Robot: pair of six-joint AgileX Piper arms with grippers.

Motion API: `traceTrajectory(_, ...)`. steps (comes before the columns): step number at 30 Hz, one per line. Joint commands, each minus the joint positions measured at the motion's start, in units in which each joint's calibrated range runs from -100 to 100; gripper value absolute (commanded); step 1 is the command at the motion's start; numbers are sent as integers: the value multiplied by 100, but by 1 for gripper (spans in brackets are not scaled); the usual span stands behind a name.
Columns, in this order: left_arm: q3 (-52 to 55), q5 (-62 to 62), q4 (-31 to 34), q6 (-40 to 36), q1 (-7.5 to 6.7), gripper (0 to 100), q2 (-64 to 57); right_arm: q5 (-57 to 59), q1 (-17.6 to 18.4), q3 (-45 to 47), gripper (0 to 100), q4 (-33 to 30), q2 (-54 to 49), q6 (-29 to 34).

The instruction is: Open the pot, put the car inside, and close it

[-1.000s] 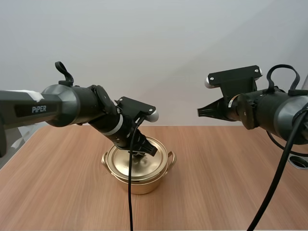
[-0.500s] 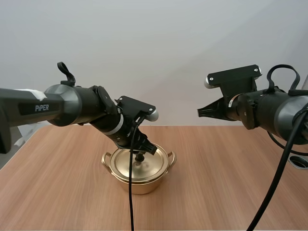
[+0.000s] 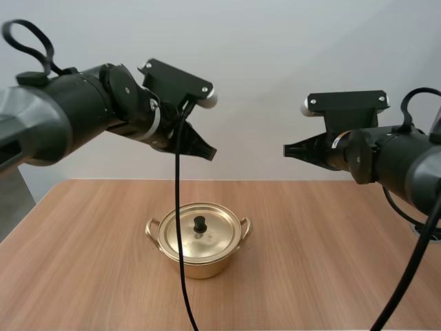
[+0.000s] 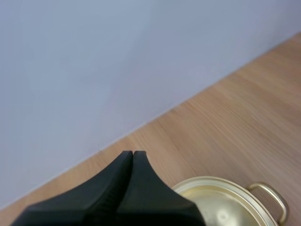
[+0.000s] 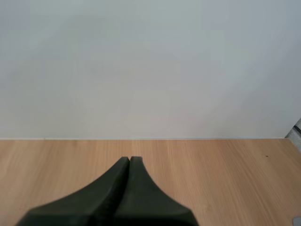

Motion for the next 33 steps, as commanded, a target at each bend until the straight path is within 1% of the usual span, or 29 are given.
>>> traceTrajectory(1,-6,-186,172,-32,1,0,-720,-2,-2,-5,0,370,-264,5)
traceTrajectory(4,-6,-186,173,-171,1,0,-1287,18,-2,-5,0,400,-585,-44)
traceTrajectory(6,-6,-108,458,-637,1,0,-1600,78,-2,-5,0,400,-798,-44)
traceTrajectory(8,-6,-81,932,-1482,1,0,-1877,157,-2,-5,0,400,-1010,-59)
traceTrajectory(12,21,-183,2326,-3187,1,0,-2299,579,-2,-5,0,400,-1409,-332)
traceTrajectory(13,92,-206,2597,-3497,1,0,-2391,686,-2,-5,0,400,-1493,-346)
traceTrajectory(14,176,-260,2755,-3637,1,0,-2482,750,-2,-5,0,410,-1555,-346)
traceTrajectory(17,697,-540,2849,-3780,1,0,-2813,877,-2,-5,0,458,-1747,-346)
traceTrajectory(23,2328,-1267,2849,-4133,1,0,-3380,1490,-2,11,0,584,-1877,-368)
traceTrajectory(26,2846,-1529,2849,-4241,1,0,-3560,1542,-2,162,0,671,-1922,-644)
traceTrajectory(29,3026,-1624,2895,-4251,1,0,-3734,1432,-2,585,0,833,-2300,-795)
traceTrajectory(33,3026,-912,2897,-4403,1,0,-3913,1268,-2,1344,0,833,-2971,-1119)
